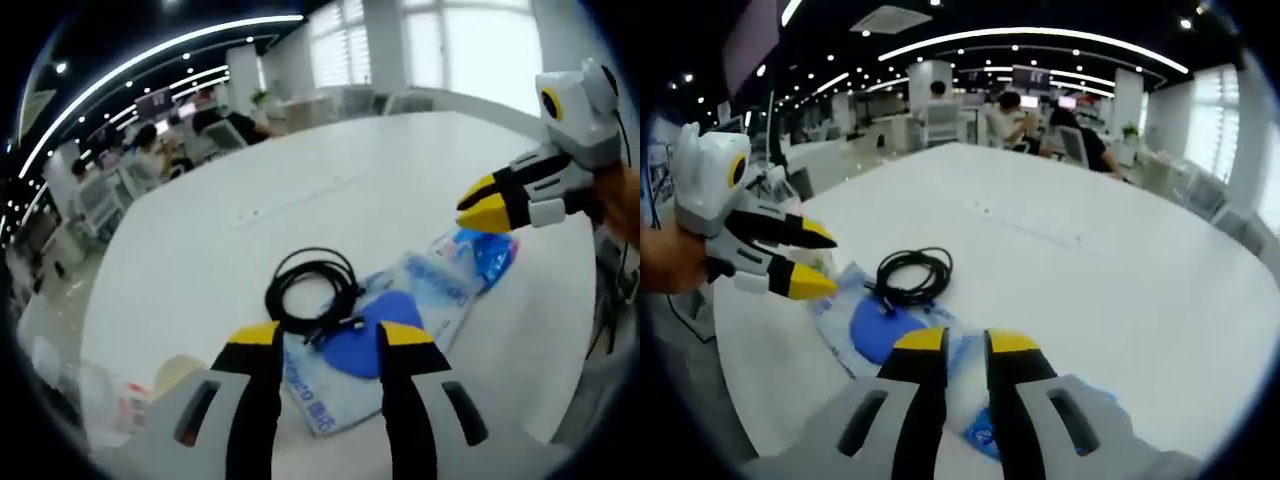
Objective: Arrange the tabletop items into an orderly group along one side of the table until the central work area is clear of visible clutter.
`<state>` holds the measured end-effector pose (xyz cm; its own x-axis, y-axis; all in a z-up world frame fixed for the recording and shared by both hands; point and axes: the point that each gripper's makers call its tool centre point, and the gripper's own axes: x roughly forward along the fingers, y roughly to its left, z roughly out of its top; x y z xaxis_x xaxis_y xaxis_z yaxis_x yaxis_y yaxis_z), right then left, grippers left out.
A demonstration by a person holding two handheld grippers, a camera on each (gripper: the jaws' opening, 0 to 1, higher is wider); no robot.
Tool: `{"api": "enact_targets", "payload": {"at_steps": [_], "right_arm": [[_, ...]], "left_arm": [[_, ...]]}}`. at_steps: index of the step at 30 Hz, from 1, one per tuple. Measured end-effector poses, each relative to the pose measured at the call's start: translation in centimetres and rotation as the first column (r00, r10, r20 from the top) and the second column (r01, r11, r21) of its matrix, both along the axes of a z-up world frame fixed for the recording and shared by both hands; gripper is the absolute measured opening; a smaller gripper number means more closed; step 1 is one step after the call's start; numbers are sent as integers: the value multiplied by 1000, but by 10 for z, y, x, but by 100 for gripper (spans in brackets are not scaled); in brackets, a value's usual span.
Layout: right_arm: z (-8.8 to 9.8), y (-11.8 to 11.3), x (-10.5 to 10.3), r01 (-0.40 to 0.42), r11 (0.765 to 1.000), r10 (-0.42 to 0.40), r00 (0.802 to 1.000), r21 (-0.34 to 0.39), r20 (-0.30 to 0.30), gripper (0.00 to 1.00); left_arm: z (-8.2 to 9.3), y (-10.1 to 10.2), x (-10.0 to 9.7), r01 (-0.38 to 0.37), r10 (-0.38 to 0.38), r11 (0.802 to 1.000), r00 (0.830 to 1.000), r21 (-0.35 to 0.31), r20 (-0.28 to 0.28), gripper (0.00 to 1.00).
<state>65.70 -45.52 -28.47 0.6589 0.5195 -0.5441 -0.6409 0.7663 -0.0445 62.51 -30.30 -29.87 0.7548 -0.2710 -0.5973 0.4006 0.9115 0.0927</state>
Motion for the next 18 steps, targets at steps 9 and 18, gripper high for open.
{"api": "enact_targets", "payload": {"at_steps": [9, 18], "right_arm": [[28, -1, -12, 7, 1000, -9, 999, 30, 53, 21], [42, 5, -30, -7, 999, 3, 997, 45, 79, 23]], "left_arm": [[31, 5, -20, 41, -38, 998, 997, -42, 68, 38], [46, 8, -45, 69, -61, 995, 994, -78, 95, 40]]}}
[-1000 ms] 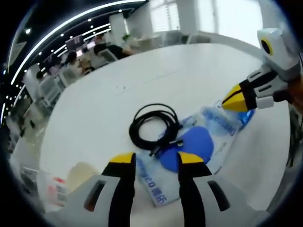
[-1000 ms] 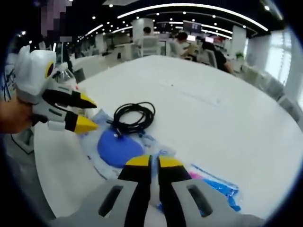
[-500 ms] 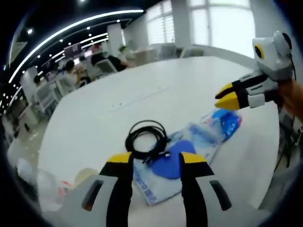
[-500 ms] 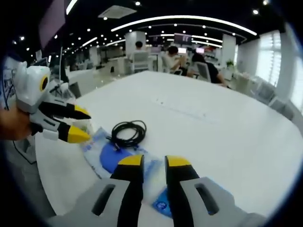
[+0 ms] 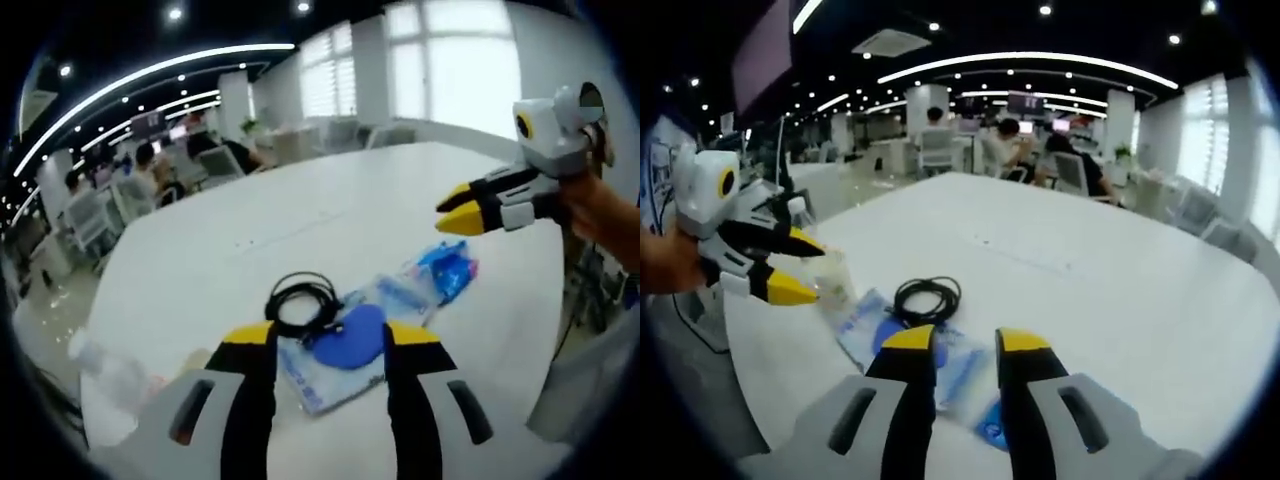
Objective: Arrange the tabletop items into an orderly group along one side of the table until the central work area is clear of visible clutter.
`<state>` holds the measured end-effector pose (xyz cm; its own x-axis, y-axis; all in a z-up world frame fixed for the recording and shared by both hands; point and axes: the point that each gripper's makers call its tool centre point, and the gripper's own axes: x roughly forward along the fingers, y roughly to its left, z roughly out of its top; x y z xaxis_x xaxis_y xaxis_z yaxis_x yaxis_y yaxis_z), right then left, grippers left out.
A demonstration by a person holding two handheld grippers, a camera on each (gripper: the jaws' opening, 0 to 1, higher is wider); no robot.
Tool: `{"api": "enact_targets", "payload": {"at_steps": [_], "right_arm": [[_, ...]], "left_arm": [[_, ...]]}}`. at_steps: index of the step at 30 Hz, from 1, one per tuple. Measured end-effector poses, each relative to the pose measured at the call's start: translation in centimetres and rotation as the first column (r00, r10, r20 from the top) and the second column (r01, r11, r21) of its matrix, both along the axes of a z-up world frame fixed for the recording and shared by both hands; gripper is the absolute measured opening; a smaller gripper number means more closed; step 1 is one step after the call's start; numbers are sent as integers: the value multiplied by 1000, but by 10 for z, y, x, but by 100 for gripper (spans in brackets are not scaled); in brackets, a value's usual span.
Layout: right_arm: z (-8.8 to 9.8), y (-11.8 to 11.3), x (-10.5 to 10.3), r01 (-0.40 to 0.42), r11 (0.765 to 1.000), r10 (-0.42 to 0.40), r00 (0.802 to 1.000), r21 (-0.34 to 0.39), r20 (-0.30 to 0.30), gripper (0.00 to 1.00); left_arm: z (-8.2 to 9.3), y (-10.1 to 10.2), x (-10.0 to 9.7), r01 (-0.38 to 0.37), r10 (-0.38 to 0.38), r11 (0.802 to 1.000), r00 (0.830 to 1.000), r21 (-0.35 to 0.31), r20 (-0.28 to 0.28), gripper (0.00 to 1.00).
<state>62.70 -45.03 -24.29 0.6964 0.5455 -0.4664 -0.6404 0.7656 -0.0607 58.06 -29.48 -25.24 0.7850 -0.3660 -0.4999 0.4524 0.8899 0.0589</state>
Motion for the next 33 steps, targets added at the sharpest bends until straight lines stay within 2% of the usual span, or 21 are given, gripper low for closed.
{"api": "enact_targets", "payload": {"at_steps": [9, 14, 23, 26, 33], "right_arm": [[11, 3, -26, -11, 1000, 10, 1000, 18, 14, 28], [14, 8, -41, -19, 999, 19, 1000, 35, 17, 29], [16, 13, -64, -31, 998, 30, 1000, 62, 6, 34], [16, 12, -69, -26, 997, 26, 1000, 72, 1, 35], [10, 11, -76, -14, 997, 15, 1000, 82, -18, 36]], "left_arm": [[12, 7, -34, -5, 5, 997, 1000, -83, 9, 43], [17, 7, -45, 6, -4, 994, 1000, -110, 12, 45], [14, 2, -63, 24, -26, 990, 1000, -141, -6, 52], [14, -1, -67, 21, -25, 984, 1000, -179, -18, 54], [14, -2, -74, 19, -20, 977, 1000, -212, -3, 58]]}}
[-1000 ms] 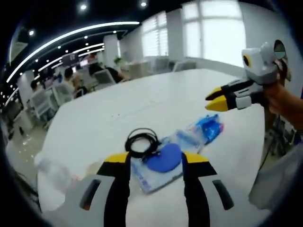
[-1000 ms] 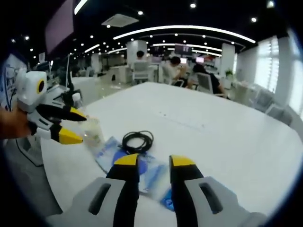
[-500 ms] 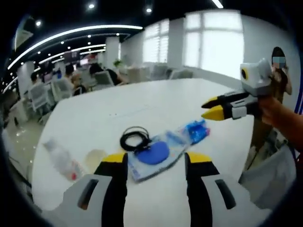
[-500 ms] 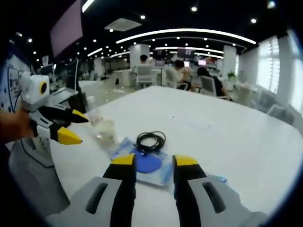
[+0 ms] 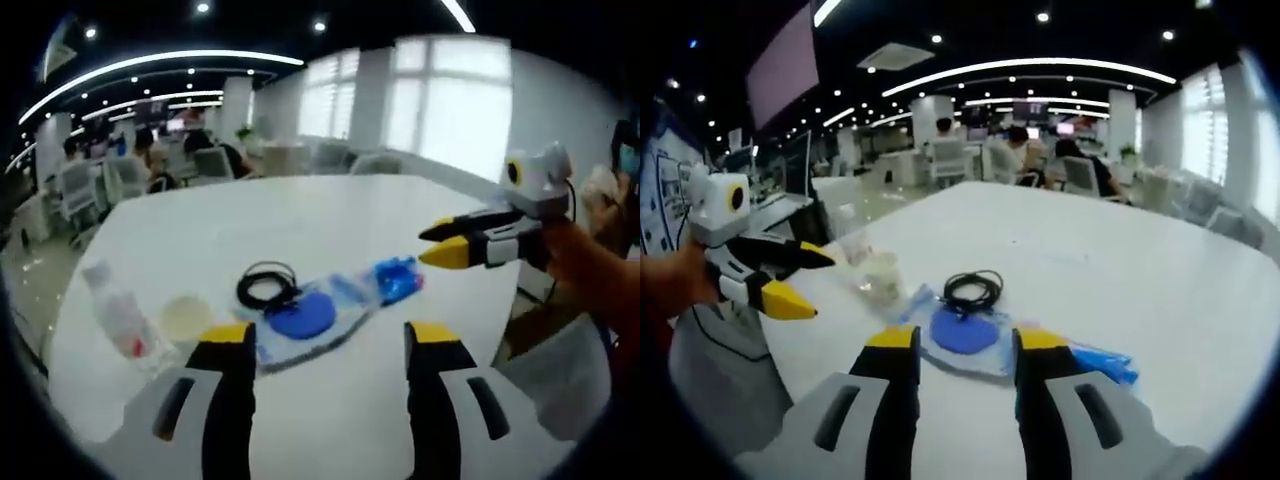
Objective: Arrange the tabletop items into an orderly group along one side of the table until the central work area is clear of visible clutter.
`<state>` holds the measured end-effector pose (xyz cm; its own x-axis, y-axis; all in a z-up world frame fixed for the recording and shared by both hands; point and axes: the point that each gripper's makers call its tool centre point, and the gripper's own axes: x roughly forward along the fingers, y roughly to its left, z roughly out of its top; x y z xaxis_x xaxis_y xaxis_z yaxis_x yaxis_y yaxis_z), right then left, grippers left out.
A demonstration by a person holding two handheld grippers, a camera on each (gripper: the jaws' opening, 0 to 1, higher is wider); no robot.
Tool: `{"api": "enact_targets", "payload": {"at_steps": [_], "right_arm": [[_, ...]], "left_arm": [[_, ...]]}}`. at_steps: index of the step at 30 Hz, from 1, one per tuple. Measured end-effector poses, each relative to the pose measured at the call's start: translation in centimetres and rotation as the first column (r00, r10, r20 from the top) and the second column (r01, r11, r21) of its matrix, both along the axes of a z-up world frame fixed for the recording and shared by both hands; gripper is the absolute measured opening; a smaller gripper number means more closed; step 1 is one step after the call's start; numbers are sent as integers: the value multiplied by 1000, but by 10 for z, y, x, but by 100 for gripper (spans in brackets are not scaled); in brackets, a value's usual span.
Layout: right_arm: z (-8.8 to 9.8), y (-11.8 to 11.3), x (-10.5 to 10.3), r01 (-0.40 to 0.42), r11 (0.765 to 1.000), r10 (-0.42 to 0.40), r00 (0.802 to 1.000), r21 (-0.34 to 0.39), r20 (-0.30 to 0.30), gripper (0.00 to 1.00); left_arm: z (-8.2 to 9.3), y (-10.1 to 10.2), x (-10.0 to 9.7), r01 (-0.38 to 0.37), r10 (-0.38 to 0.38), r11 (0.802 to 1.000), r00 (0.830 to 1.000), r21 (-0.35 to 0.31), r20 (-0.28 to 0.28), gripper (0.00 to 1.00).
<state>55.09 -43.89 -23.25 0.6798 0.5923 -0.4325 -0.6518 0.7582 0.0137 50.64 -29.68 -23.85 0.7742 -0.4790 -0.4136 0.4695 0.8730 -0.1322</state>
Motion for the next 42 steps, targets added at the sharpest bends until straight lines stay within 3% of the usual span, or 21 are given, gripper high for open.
{"api": "enact_targets", "payload": {"at_steps": [12, 19, 24, 30, 37, 42], "right_arm": [[-2, -3, 3, 14, 1000, -14, 1000, 12, -8, 39], [-2, -5, 16, 18, 1000, -18, 1000, 4, -13, 42], [3, 4, 35, 11, 1000, -11, 1000, 8, -3, 43], [-2, 15, 60, 8, 1000, -8, 1000, -6, -17, 43], [-15, 30, 87, 2, 1000, -3, 999, -26, -41, 42], [-28, 39, 109, 3, 999, -5, 998, -41, -66, 42]], "left_arm": [[1, 4, 2, -1, 1, 1000, 1000, 0, 1, 65], [1, 4, 17, 37, -36, 999, 999, 35, -6, 64], [6, 3, 51, 57, -59, 993, 998, 100, 13, 64], [10, 2, 94, 57, -60, 989, 998, 133, 18, 64], [-7, 9, 139, 64, -65, 977, 998, 203, -5, 62], [-24, 11, 162, 86, -74, 964, 996, 251, -58, 58]]}}
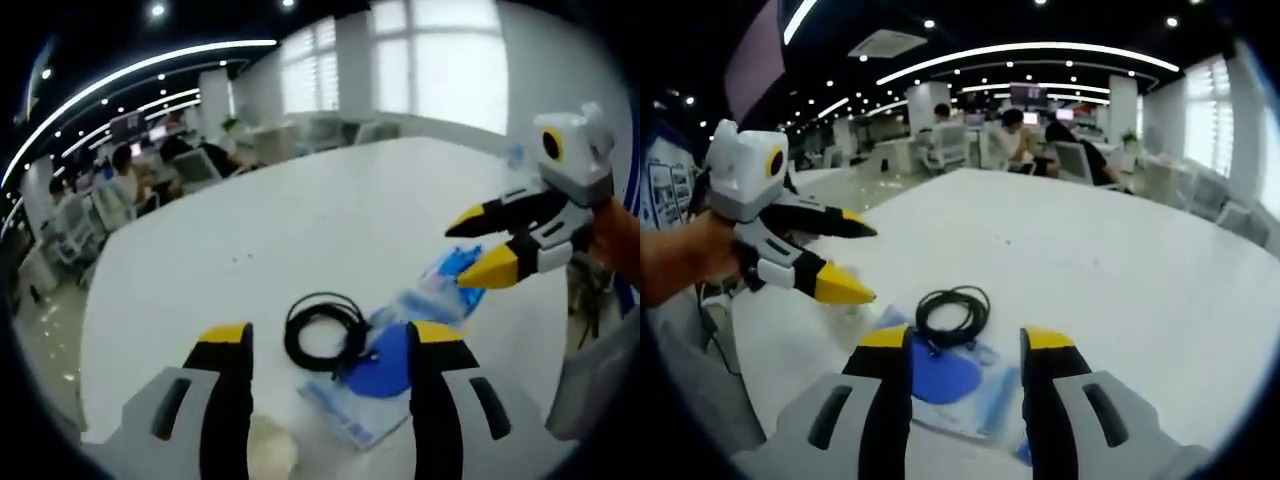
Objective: Arrange the tabletop items into an orderly group along one side of the table until the central work area is clear of visible clutter.
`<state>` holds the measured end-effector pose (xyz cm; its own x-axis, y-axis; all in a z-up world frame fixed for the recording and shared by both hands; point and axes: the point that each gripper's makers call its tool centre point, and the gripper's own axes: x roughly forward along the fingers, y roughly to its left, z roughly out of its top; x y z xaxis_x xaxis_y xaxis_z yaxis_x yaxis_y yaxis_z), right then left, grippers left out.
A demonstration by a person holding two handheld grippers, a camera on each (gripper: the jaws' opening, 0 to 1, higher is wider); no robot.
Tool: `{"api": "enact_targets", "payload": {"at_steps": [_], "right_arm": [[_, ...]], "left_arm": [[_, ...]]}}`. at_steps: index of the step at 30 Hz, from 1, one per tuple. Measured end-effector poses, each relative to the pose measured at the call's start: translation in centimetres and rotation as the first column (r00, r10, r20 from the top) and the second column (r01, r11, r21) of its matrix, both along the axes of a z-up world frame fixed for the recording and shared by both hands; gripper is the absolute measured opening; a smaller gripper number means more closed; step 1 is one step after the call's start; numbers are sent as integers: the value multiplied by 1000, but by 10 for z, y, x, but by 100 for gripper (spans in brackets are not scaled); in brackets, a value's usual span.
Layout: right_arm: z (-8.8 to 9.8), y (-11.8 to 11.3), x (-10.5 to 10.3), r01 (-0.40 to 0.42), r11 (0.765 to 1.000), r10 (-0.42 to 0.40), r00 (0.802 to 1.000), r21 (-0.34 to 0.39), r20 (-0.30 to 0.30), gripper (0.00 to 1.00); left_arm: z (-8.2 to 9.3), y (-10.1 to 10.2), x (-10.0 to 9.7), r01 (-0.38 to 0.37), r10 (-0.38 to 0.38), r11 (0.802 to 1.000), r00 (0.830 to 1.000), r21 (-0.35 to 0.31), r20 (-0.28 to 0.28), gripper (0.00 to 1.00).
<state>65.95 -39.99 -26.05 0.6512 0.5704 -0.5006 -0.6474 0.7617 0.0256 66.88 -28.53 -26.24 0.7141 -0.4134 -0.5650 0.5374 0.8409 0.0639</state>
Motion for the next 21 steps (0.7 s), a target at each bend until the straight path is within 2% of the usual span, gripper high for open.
{"api": "enact_targets", "payload": {"at_steps": [4, 9, 11, 14, 21], "right_arm": [[-15, 6, 18, 6, 1000, -7, 999, -7, -37, 42], [-34, 13, 35, 19, 1000, -21, 997, -17, -71, 40], [-44, 17, 40, 21, 1000, -23, 995, -23, -95, 40], [-55, 21, 46, 22, 999, -25, 993, -32, -116, 40], [-80, 31, 61, 40, 999, -44, 984, -28, -170, 39]], "left_arm": [[-15, 0, 19, 2, -2, 1000, 999, 11, -50, 55], [-38, 5, 36, -4, 8, 999, 996, 54, -85, 49], [-46, 4, 38, -2, 8, 998, 995, 64, -101, 48], [-64, 9, 42, -2, 18, 992, 992, 125, -126, 45], [-82, 8, 52, -9, 29, 991, 988, 135, -149, 35]]}}
